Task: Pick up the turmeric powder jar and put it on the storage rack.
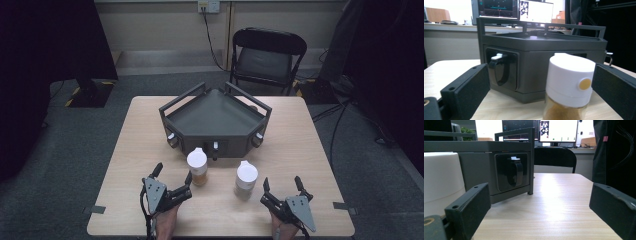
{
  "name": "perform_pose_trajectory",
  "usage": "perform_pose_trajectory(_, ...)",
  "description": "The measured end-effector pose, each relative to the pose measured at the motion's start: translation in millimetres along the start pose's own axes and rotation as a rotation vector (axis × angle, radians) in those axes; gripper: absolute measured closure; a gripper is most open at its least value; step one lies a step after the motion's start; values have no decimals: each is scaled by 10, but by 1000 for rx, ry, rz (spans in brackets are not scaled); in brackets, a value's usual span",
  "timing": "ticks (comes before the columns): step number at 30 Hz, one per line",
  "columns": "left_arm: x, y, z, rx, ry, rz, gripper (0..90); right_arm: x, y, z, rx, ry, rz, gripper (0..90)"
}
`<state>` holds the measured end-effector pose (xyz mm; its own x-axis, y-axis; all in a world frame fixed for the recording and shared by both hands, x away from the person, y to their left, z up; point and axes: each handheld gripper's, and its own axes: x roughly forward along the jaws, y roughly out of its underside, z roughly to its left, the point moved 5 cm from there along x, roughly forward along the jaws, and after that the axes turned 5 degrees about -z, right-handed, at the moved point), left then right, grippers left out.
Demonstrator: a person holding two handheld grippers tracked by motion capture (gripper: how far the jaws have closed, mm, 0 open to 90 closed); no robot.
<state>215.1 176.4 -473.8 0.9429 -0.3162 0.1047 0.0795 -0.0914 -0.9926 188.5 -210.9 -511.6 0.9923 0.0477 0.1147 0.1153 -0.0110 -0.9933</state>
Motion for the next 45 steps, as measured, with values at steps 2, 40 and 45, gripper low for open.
perform_pose_trajectory(2,23,-19,-18,0,9,-2,14,0,0,0,0,0,0,22)
perform_pose_trajectory(40,454,79,-287,30,72,66,172,-1,0,-3,1,-2,0,22)
perform_pose_trajectory(45,505,106,-287,9,63,87,226,-3,0,-3,1,-2,0,22)
